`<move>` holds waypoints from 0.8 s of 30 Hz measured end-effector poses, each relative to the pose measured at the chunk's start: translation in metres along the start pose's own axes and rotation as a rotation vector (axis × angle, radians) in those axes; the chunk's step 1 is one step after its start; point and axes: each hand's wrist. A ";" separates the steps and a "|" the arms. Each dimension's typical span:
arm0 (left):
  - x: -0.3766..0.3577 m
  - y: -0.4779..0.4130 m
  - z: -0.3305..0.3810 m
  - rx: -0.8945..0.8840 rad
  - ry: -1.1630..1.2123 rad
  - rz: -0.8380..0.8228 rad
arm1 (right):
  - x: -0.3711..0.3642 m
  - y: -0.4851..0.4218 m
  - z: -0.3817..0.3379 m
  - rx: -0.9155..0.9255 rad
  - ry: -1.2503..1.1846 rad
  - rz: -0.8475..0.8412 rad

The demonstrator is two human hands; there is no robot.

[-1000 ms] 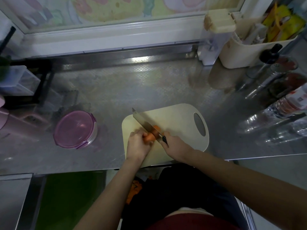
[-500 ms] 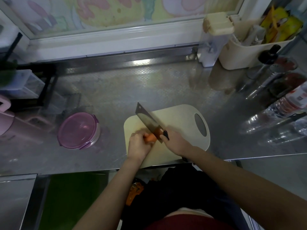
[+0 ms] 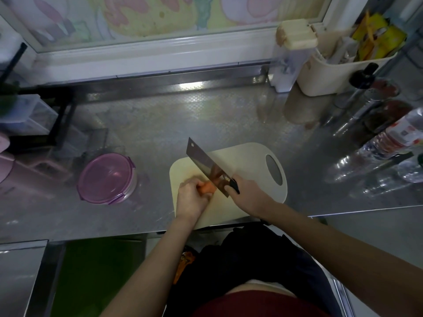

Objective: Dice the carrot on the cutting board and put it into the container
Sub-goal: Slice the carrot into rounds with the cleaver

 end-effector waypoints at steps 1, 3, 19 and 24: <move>0.000 0.000 0.000 -0.002 0.001 -0.001 | -0.001 0.001 0.000 -0.004 0.000 -0.007; 0.000 0.000 0.000 -0.002 -0.001 -0.001 | -0.002 0.002 0.001 -0.005 0.007 -0.018; -0.001 -0.002 0.000 0.023 0.019 -0.014 | 0.006 0.002 0.000 0.016 0.078 -0.113; 0.001 -0.003 0.002 0.023 0.005 -0.013 | -0.005 -0.009 -0.007 0.029 0.143 -0.111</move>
Point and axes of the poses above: each hand's wrist, its own y-axis away from the middle knuckle, its own x-axis out of the back of the hand, z = x × y, and after that the axes turned 14 degrees about z, right-handed
